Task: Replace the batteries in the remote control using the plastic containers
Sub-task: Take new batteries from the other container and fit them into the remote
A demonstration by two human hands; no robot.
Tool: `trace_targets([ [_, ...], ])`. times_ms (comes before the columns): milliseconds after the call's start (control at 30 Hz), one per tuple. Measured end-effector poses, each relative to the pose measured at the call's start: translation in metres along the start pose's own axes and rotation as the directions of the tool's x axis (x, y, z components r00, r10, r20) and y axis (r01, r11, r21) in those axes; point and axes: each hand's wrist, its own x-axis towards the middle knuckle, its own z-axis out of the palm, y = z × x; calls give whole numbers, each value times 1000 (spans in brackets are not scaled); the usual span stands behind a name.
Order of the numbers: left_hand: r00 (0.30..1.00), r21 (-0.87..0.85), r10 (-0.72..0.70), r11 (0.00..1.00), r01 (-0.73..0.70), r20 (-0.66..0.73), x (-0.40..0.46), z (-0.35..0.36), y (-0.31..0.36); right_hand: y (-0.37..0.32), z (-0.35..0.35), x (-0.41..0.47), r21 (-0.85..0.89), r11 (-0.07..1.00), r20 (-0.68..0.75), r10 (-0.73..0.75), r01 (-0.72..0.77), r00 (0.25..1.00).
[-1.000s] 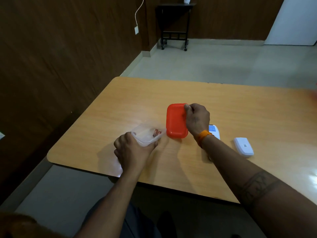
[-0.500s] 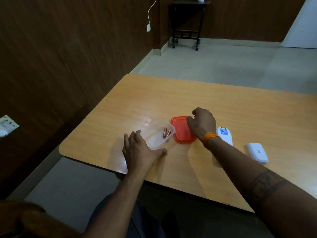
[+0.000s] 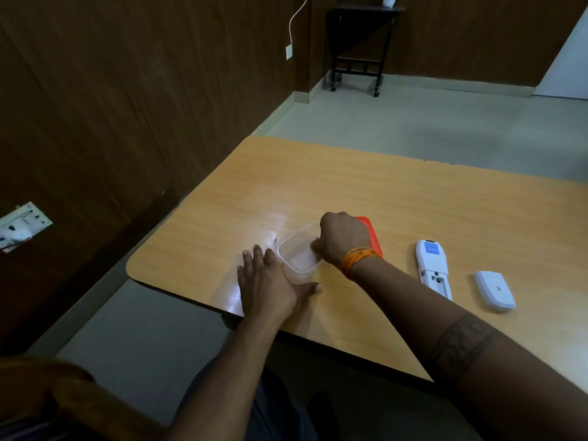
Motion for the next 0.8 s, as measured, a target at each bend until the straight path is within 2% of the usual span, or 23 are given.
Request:
trace_targets([
  [133, 1000, 18, 4, 1000, -4, 15, 0, -1, 0, -6, 2, 4, 90, 994, 25, 51, -54, 998],
  [267, 1000, 15, 17, 1000, -18, 6, -4, -4, 0, 0, 0, -4, 311, 946, -11, 98, -90, 995],
  [333, 997, -11, 56, 998, -56, -46, -8, -4, 2, 6, -4, -12, 537, 831, 35, 149, -145, 988],
  [400, 990, -34, 100, 994, -104, -101, -17, -3, 7, 14, -6, -23, 774, 586, 141, 208, -239, 968],
  [467, 978, -10, 132, 991, -135, -164, -25, -1, 14, 26, -7, -35, 880, 355, 246, 229, -316, 942],
  [500, 972, 3, 136, 990, -138, -194, -28, -1, 17, 33, -8, -43, 892, 294, 281, 230, -342, 932],
  [667, 974, -21, 121, 992, -127, -191, -35, 2, 25, 78, -13, -85, 906, 112, 376, 225, -407, 899],
  [733, 954, -13, 175, 983, -183, -242, -38, 3, 28, 95, -14, -100, 920, 30, 375, 222, -391, 900],
  [800, 909, -15, 289, 951, -307, -300, -45, 5, 35, 112, -15, -112, 935, 5, 340, 270, -354, 901],
])
